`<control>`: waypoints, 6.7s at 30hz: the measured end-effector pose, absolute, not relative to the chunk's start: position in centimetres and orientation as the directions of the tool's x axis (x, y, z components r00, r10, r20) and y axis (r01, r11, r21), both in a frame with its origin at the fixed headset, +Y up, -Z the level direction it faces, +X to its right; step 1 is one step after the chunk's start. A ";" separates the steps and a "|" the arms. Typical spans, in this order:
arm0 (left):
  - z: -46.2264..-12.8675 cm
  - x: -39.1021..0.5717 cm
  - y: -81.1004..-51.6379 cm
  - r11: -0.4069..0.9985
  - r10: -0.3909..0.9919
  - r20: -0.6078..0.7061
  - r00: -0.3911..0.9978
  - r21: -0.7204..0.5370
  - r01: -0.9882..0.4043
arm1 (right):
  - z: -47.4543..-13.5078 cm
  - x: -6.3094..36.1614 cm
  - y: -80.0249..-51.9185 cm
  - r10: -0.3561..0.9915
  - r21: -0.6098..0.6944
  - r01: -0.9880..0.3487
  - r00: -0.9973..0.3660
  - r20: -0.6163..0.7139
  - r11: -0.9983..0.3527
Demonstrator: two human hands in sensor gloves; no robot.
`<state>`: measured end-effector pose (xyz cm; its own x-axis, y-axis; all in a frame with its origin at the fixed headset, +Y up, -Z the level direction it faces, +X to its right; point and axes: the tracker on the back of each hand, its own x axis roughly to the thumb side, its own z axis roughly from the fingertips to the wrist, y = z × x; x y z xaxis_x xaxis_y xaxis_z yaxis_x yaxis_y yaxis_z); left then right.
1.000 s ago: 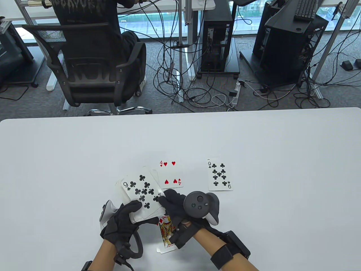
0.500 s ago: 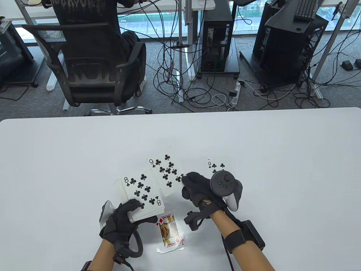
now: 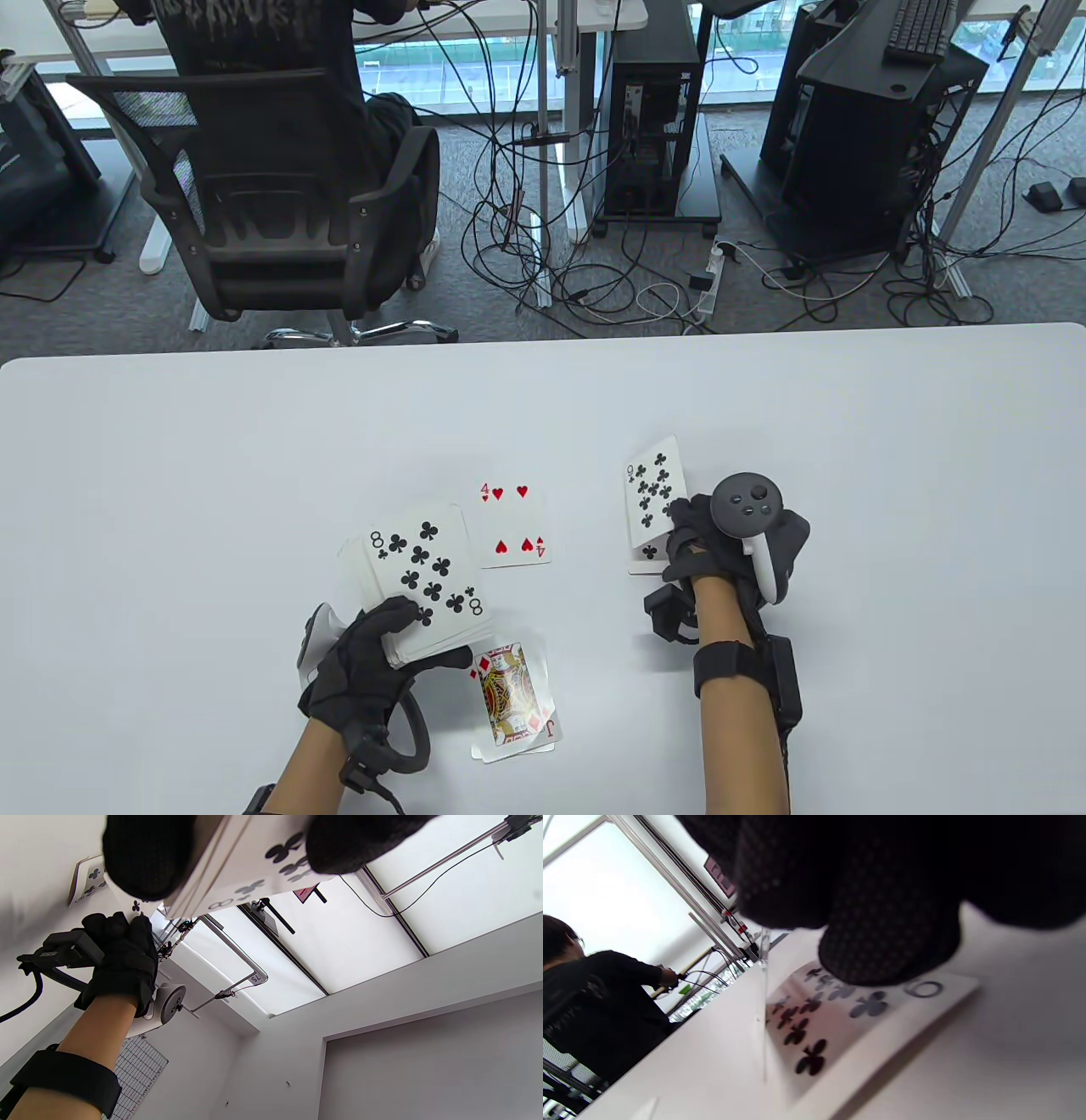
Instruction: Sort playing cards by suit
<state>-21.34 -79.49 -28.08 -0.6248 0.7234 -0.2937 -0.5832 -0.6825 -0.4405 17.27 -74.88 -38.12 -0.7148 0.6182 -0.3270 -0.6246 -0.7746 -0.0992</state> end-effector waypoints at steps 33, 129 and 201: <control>-28.1 -21.5 -79.6 -0.676 0.733 -0.301 -0.610 -0.425 -0.602 | -38.5 10.6 -74.1 -0.076 0.075 0.067 -0.989 -0.125 -0.995; -28.1 -21.4 -80.0 -0.684 0.726 -0.317 -0.611 -0.422 -0.595 | -39.8 13.7 -76.9 -0.004 0.122 -0.025 -0.973 -0.230 -0.992; -28.0 -20.9 -80.2 -0.685 0.723 -0.321 -0.612 -0.449 -0.574 | -28.8 3.2 -71.1 0.759 -0.011 -0.851 -0.474 0.447 -0.525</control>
<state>-20.94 -80.20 -28.04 -0.6121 0.7229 -0.3206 -0.5737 -0.6849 -0.4492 3.16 -71.07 -28.83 -0.4737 0.7591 0.4466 -0.8512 -0.5247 -0.0110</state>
